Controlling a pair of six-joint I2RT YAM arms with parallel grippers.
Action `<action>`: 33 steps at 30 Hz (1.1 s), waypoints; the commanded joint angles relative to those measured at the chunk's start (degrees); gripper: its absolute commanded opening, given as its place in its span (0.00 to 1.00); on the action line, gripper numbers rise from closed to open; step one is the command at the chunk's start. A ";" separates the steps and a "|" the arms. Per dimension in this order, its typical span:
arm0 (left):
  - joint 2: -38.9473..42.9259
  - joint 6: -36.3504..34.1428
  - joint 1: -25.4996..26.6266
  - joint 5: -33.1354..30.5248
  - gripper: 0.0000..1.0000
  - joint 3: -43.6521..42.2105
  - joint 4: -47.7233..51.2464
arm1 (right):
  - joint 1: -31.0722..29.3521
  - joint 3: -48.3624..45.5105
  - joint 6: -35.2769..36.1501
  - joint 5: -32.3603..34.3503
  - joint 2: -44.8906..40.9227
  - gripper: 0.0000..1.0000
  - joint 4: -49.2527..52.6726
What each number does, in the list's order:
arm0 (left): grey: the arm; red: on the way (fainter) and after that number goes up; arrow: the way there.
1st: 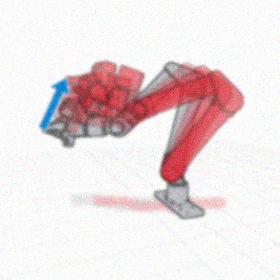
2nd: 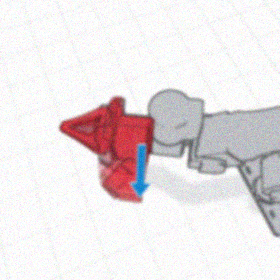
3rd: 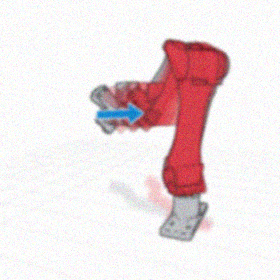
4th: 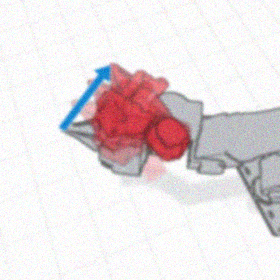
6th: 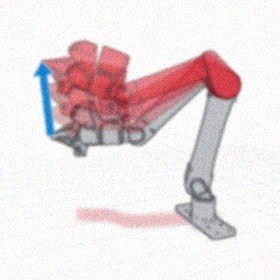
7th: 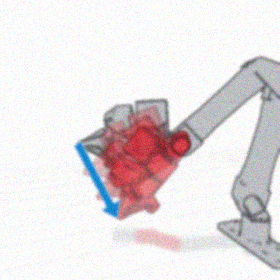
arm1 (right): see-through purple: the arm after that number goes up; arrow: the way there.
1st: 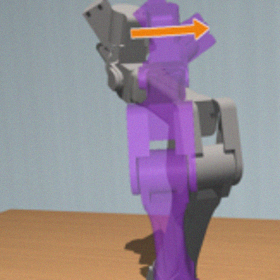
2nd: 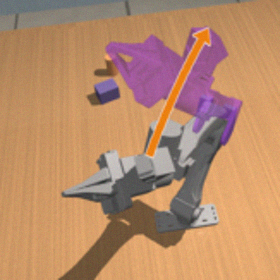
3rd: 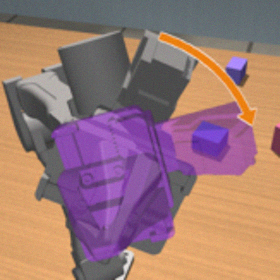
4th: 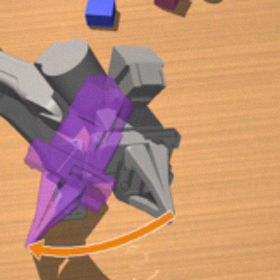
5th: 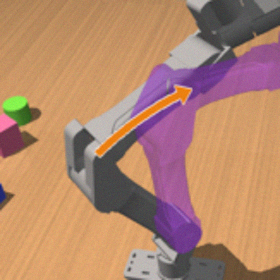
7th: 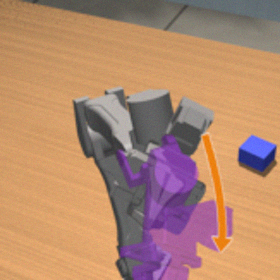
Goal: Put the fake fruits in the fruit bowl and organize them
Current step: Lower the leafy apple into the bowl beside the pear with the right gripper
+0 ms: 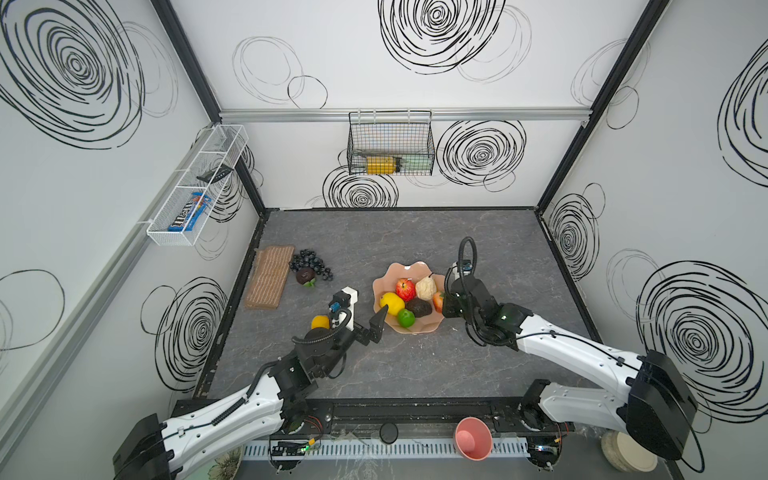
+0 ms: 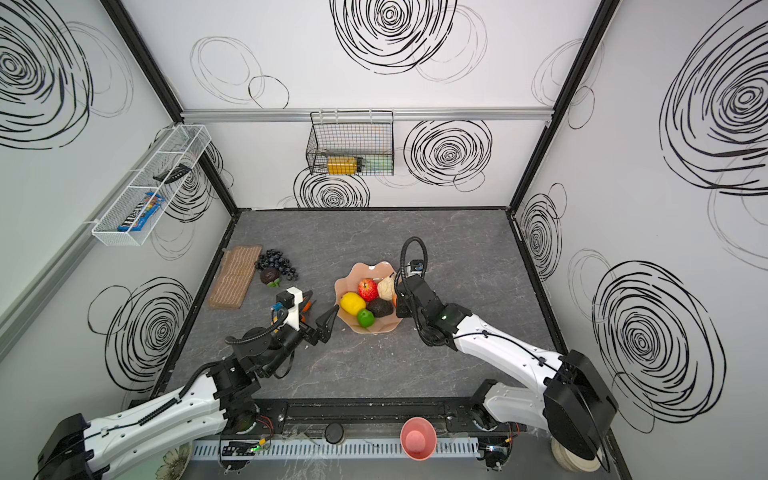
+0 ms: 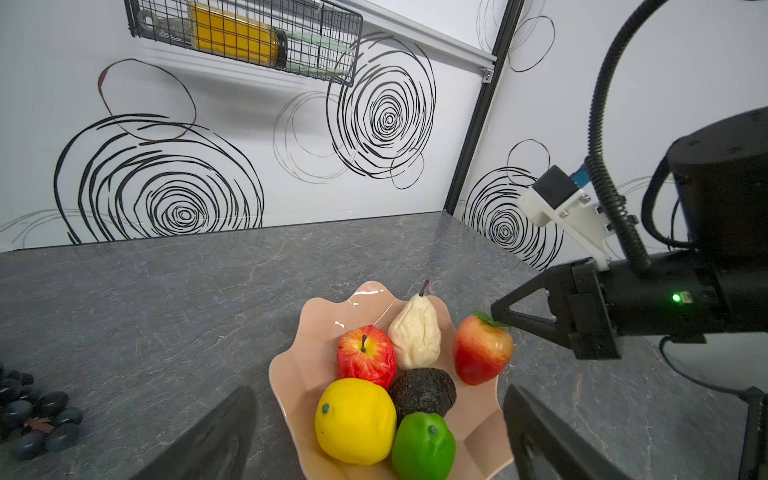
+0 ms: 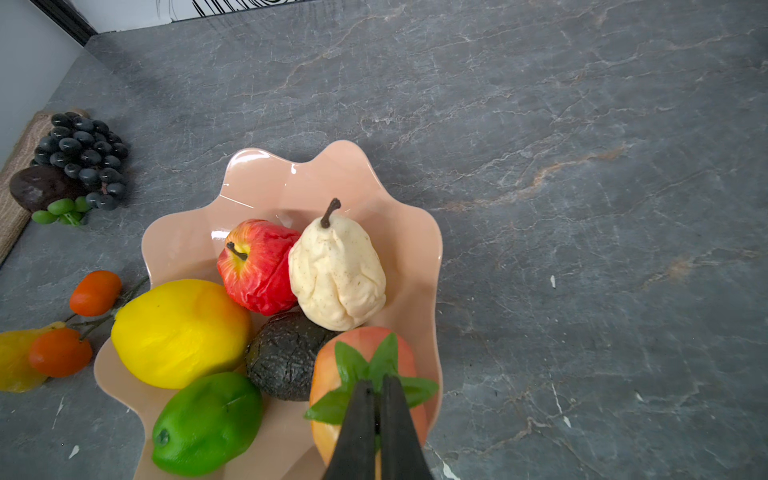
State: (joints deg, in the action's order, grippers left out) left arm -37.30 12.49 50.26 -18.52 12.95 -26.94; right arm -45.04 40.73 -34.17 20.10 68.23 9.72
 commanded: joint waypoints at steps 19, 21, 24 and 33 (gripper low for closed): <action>0.75 0.34 0.27 -0.90 0.96 -0.34 -2.06 | -1.55 0.87 -7.72 2.23 4.41 0.12 0.51; 0.74 0.42 0.26 -0.96 0.96 -0.34 -2.03 | -1.57 1.19 -7.75 2.30 4.61 0.15 0.72; 0.74 0.43 0.29 -1.00 0.96 -0.36 -2.00 | -1.57 1.37 -7.66 2.27 4.37 0.20 0.96; 0.69 0.38 0.24 -1.25 0.96 -0.37 -1.94 | -1.60 1.76 -6.65 2.84 2.30 0.33 2.17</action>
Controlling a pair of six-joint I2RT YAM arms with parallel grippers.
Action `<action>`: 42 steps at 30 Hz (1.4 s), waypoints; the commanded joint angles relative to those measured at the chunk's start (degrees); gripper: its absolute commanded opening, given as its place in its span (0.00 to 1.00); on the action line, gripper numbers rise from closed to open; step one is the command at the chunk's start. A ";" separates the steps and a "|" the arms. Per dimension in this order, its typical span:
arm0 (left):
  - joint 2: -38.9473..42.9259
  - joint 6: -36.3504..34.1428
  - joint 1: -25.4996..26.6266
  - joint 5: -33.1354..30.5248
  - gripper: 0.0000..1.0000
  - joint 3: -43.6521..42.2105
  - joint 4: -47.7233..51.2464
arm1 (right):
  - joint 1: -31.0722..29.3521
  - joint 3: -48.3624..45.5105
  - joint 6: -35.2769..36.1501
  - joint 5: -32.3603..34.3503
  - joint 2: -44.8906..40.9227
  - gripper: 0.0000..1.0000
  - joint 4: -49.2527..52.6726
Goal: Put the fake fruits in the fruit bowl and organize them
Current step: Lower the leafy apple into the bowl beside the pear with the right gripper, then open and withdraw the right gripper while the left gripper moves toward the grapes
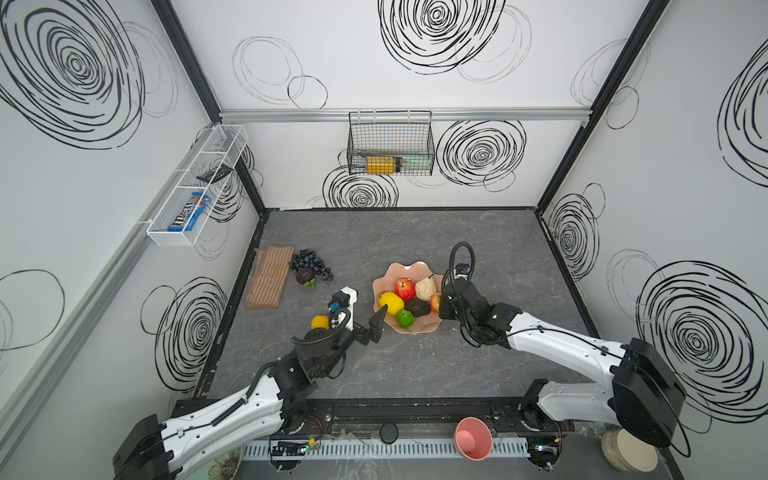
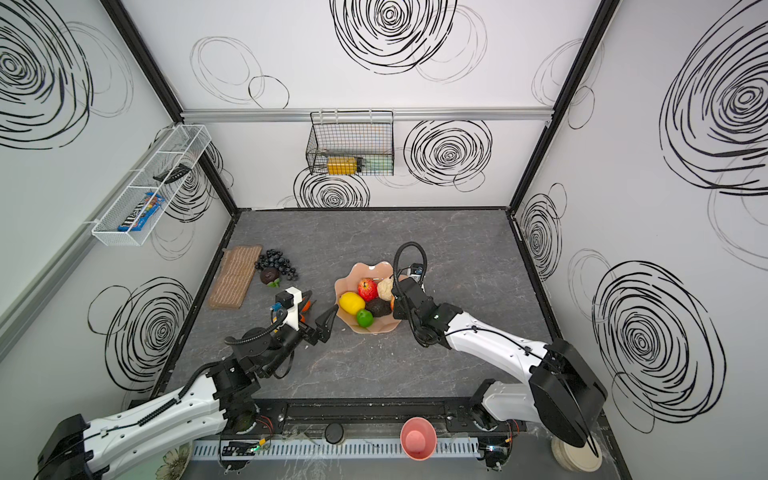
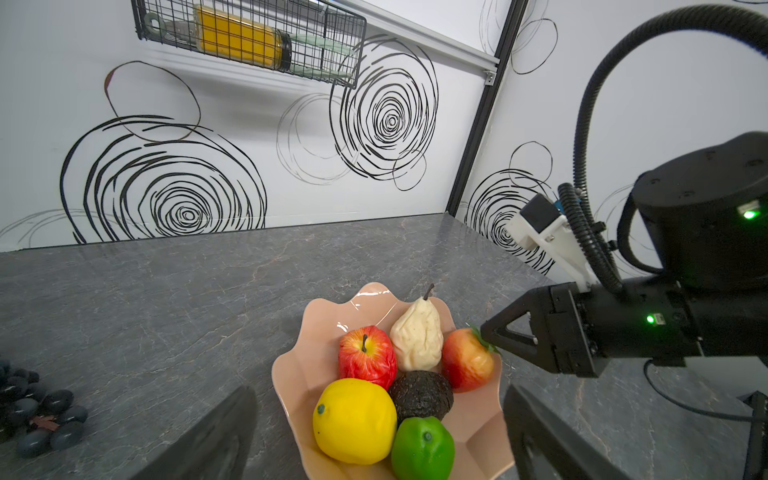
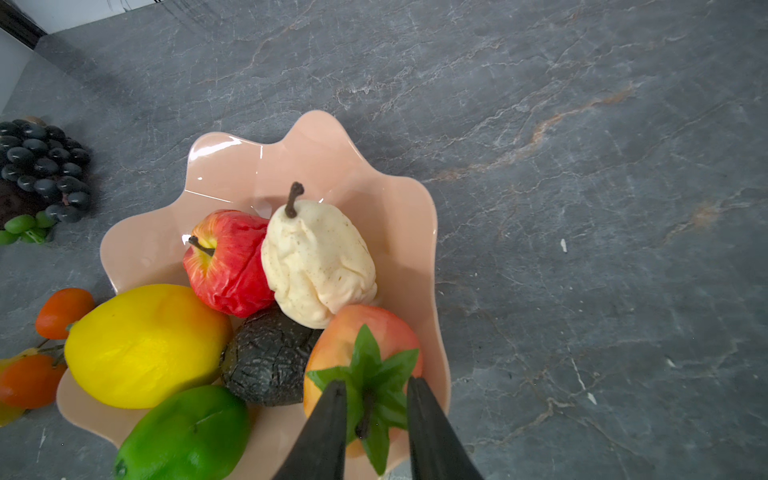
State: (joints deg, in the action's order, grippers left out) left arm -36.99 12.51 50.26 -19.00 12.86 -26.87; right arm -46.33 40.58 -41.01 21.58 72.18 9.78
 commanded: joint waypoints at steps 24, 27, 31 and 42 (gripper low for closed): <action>-18.32 13.08 -13.36 -7.09 0.96 20.84 20.76 | 1.58 -16.50 17.46 -6.44 -36.67 0.73 -5.99; -23.05 15.76 -18.76 -6.91 0.97 24.49 24.38 | 1.64 -21.13 17.38 -7.55 -37.83 0.74 -9.72; -29.44 18.55 -26.33 -7.08 1.00 28.44 30.39 | 1.75 -26.75 17.01 -9.78 -38.06 0.74 -14.64; -45.09 18.56 -43.78 -2.01 0.99 33.12 31.29 | 1.76 -32.23 17.64 -12.37 -40.14 0.78 -20.95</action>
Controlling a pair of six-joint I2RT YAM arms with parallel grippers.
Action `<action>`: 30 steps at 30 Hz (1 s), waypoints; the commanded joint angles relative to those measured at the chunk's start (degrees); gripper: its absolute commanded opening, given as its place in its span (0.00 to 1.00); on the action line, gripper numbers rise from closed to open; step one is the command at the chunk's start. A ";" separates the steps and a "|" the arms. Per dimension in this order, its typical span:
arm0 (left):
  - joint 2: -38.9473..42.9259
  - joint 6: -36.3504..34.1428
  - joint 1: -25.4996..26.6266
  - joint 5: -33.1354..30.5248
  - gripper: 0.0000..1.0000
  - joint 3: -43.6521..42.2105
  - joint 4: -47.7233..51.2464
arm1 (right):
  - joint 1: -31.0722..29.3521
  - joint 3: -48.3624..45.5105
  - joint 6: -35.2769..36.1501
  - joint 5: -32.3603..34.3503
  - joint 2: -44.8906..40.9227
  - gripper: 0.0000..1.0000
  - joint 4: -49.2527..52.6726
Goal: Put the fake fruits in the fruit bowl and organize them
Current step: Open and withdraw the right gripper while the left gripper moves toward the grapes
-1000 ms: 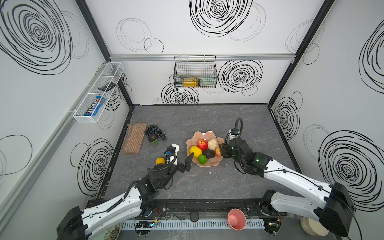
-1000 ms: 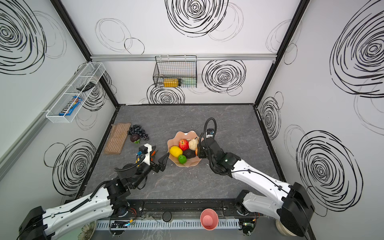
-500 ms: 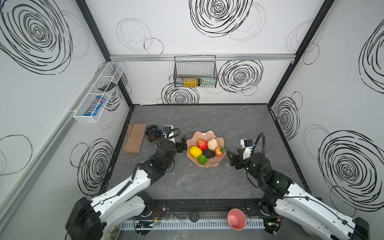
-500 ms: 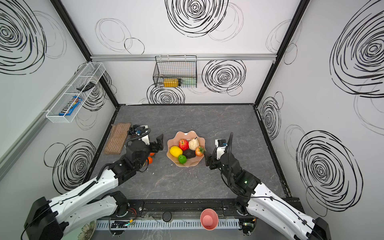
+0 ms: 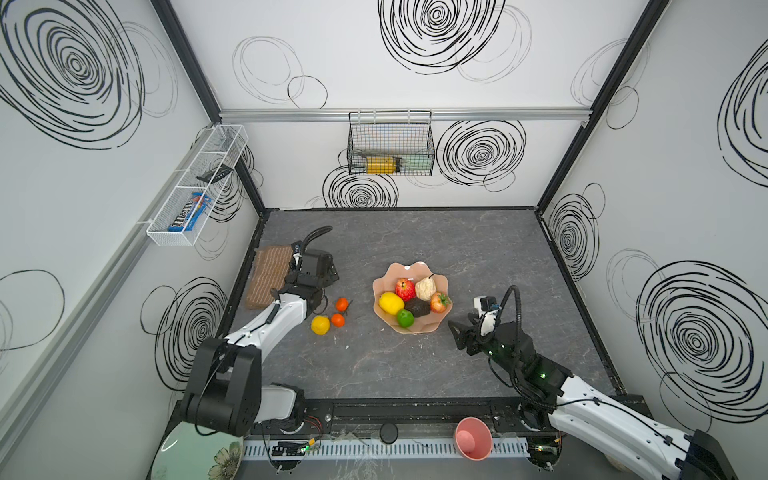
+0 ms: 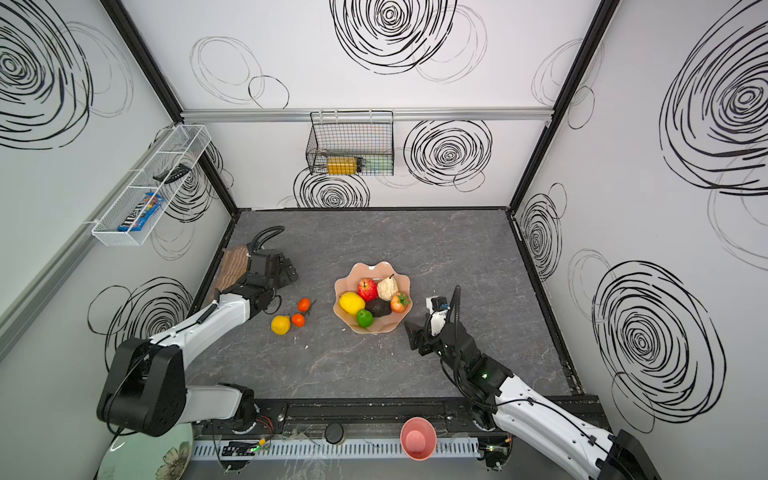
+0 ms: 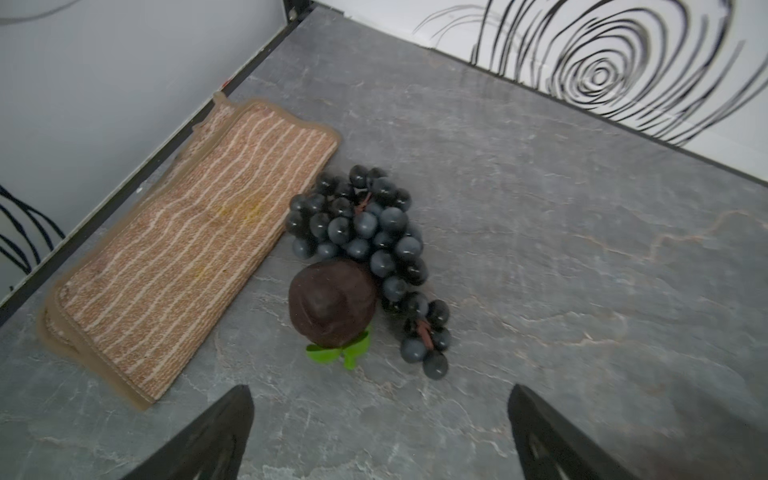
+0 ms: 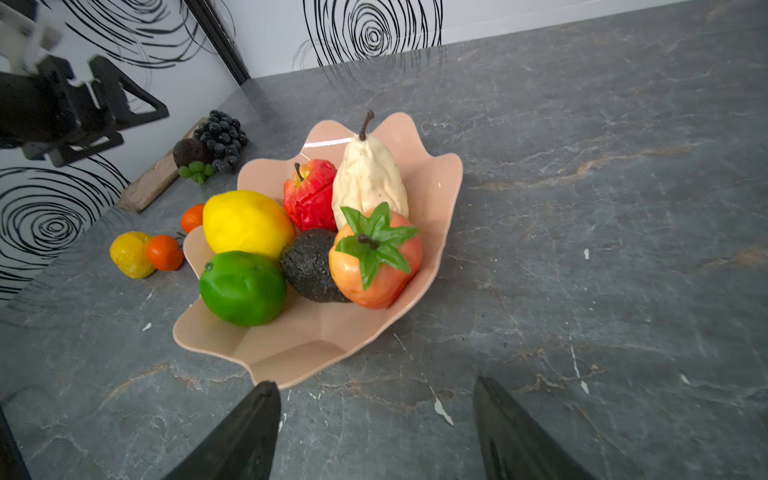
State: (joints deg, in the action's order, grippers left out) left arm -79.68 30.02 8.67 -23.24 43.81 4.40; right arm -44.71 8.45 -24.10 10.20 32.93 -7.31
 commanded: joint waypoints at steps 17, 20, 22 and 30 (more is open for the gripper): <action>-16.28 1.53 -9.75 9.67 0.82 9.07 -2.56 | 0.21 -0.63 0.81 -1.17 -1.16 0.79 -4.74; -16.82 1.53 -10.23 10.31 0.78 9.10 -2.81 | 0.13 -0.50 0.81 -1.21 -0.59 0.79 -4.88; -16.91 1.60 -10.42 10.50 0.76 9.01 -2.91 | 0.11 -0.54 0.81 -1.22 -0.39 0.79 -5.01; -16.98 1.88 -11.35 10.41 0.69 8.22 -3.71 | 0.12 -0.46 0.82 -1.10 -0.06 0.79 -5.08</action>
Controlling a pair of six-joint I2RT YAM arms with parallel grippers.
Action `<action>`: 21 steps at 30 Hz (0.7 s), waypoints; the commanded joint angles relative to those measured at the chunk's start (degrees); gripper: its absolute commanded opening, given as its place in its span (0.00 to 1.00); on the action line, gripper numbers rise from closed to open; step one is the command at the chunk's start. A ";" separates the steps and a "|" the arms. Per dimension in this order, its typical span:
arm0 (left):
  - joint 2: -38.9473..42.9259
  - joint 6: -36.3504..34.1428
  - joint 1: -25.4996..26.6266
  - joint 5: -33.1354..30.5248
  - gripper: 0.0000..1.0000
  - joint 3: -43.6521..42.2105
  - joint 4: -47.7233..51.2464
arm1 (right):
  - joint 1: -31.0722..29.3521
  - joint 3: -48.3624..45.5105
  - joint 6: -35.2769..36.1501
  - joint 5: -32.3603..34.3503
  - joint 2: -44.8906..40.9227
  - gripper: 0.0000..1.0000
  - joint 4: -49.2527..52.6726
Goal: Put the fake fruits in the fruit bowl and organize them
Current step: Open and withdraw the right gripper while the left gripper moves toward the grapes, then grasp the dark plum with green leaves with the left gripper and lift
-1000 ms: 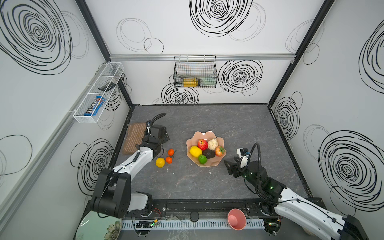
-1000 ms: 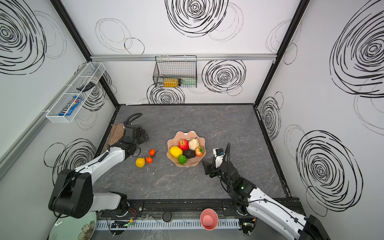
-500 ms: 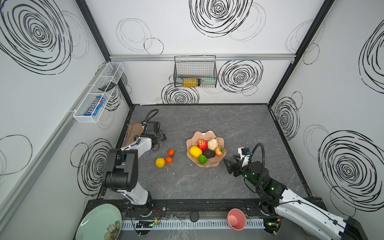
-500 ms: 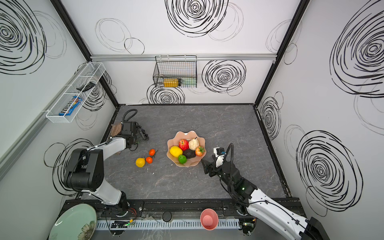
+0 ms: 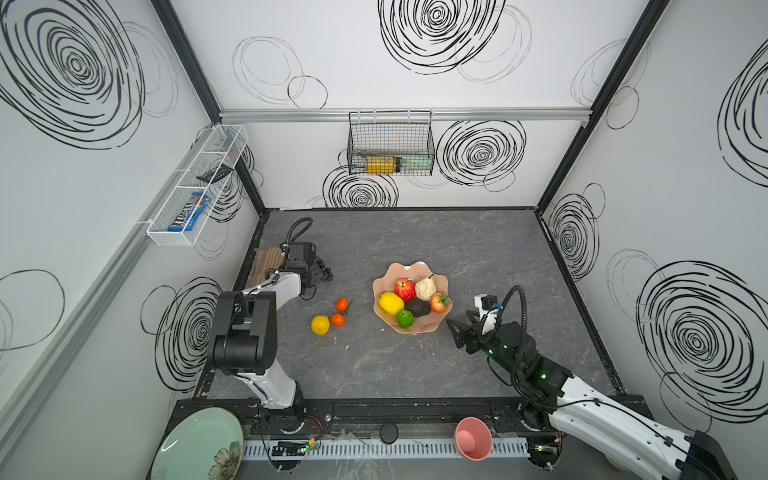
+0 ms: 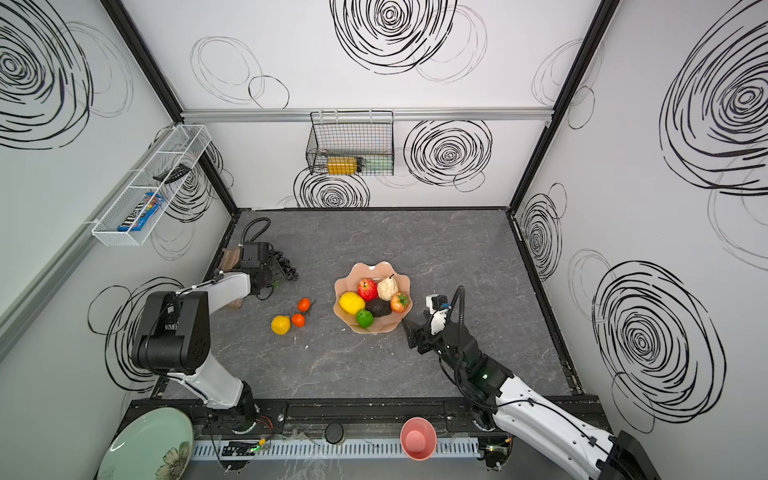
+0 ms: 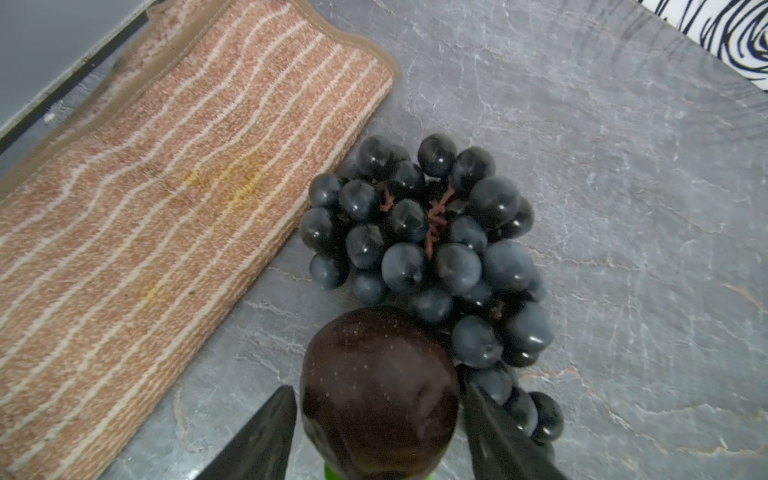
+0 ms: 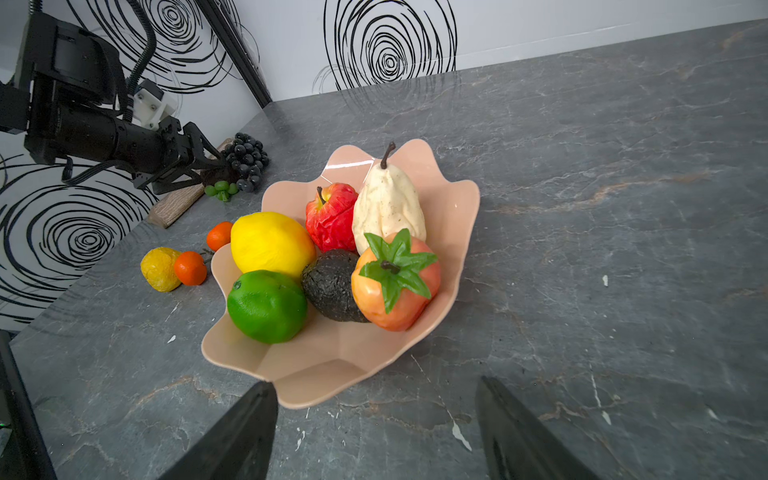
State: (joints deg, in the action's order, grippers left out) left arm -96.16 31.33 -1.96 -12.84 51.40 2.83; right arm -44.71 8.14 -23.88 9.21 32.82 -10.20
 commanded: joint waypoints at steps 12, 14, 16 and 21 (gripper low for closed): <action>-3.02 0.57 -1.21 2.12 0.71 1.60 -2.15 | 0.07 -0.15 0.59 0.01 0.31 0.79 -2.30; -2.99 0.57 -1.21 1.94 0.68 1.52 -2.34 | 0.16 -0.15 0.59 0.02 0.40 0.79 -2.28; -2.72 0.62 -1.21 2.27 0.64 1.27 -2.61 | 0.13 -0.13 0.59 -0.03 0.48 0.79 -2.37; -0.37 1.21 -0.95 2.05 0.61 -0.23 -3.28 | 0.09 -0.07 0.59 0.00 0.68 0.79 -2.46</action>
State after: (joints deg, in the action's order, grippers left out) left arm -98.45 31.68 -2.68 -11.07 51.44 1.58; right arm -44.71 8.14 -23.88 9.21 33.39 -11.05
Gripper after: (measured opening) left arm 0.625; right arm 0.793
